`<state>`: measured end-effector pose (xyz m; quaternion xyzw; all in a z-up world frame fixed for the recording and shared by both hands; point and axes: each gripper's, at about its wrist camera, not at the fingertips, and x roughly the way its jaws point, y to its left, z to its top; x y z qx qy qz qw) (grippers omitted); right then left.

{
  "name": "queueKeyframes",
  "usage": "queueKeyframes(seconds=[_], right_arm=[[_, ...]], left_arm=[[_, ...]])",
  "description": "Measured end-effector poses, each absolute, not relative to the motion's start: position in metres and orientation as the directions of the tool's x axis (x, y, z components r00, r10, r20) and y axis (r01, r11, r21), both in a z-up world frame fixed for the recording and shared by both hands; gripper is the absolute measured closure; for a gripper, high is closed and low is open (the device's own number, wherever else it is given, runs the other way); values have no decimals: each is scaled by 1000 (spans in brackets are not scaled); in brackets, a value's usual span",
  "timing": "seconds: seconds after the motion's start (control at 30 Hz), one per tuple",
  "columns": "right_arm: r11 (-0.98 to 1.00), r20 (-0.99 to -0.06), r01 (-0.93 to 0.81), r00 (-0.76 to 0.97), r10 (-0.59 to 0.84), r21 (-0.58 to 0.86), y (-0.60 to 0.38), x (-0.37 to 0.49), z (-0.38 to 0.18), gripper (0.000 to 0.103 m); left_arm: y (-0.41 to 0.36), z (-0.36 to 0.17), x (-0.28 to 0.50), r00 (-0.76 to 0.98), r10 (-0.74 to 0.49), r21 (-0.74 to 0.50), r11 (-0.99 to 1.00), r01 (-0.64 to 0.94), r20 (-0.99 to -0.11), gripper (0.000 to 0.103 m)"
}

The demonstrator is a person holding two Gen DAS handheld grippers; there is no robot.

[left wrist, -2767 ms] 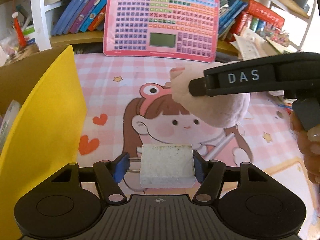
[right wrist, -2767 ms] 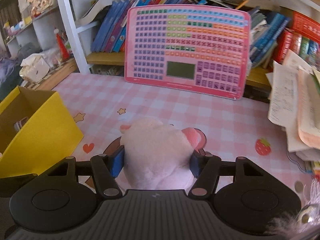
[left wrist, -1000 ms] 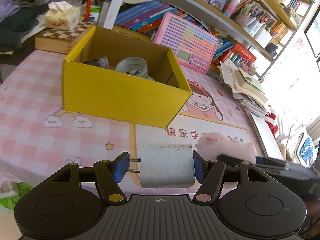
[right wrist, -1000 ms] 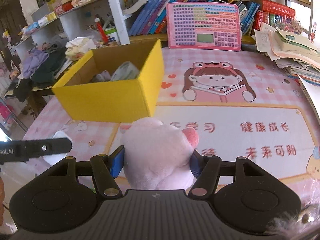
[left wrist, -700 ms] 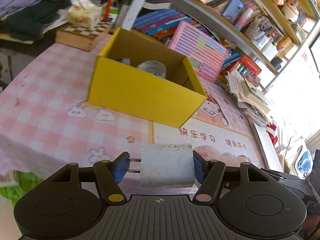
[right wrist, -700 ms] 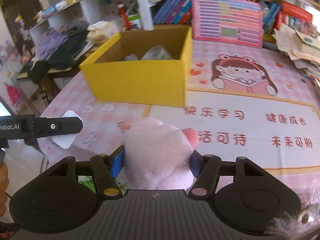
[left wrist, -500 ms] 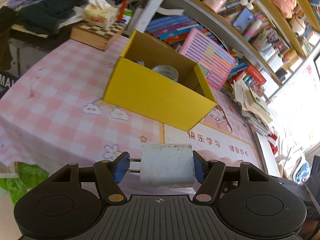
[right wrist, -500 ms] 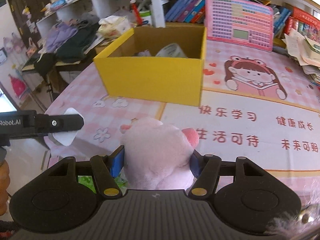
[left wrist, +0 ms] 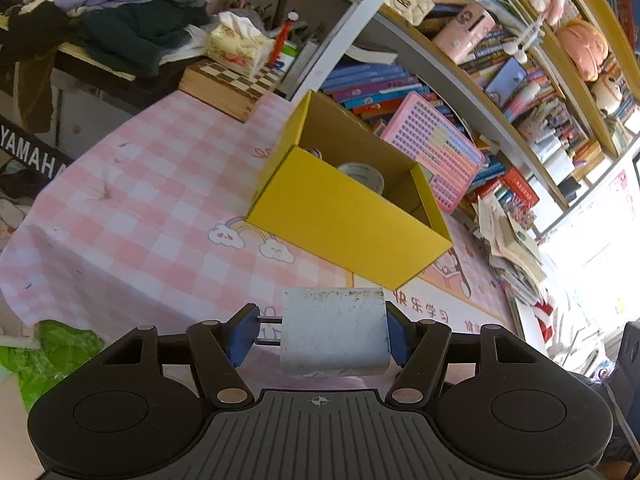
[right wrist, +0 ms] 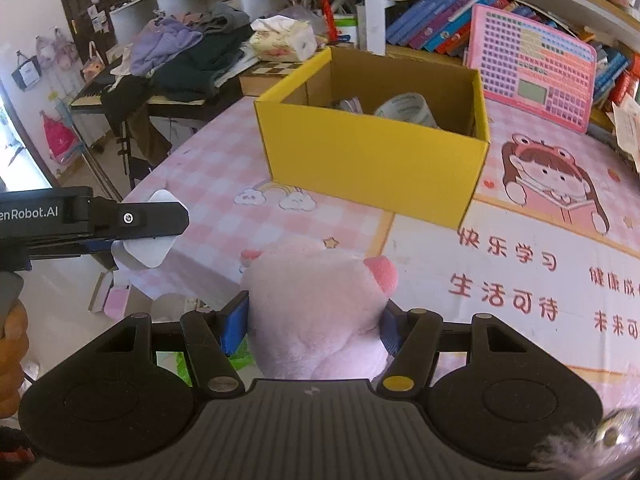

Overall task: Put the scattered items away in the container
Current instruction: 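Lift and carry the plush and charger block toward the yellow box with both tools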

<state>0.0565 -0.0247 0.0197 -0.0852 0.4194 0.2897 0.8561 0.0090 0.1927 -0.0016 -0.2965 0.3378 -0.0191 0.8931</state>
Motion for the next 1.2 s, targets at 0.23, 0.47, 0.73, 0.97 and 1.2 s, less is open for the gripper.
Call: queueKeyframes(seconds=[0.23,0.47,0.73,0.97,1.2], right_arm=[[796,-769,-602,478,425,66,-13,60,25,42],[768,-783,-638,444,435,64,-9,66,20,42],[745,-729,-661,466,501,89,-22,95,28,42],[783,-624,-608,563,542,132,-57,154,64,42],[769,-524,-637,641,561,43,-69,213,94,42]], left_arm=[[195,-1,11,782,-239,-555,817,-159,-575,38],[197,-5,15,784,-223,-571,797,-196,-580,38],[182,12,42,801,-204,-556,811,-183,-562,39],[170,46,94,854,-168,-513,849,-128,-492,38],[151,72,160,886,-131,-455,885,-98,-444,38]])
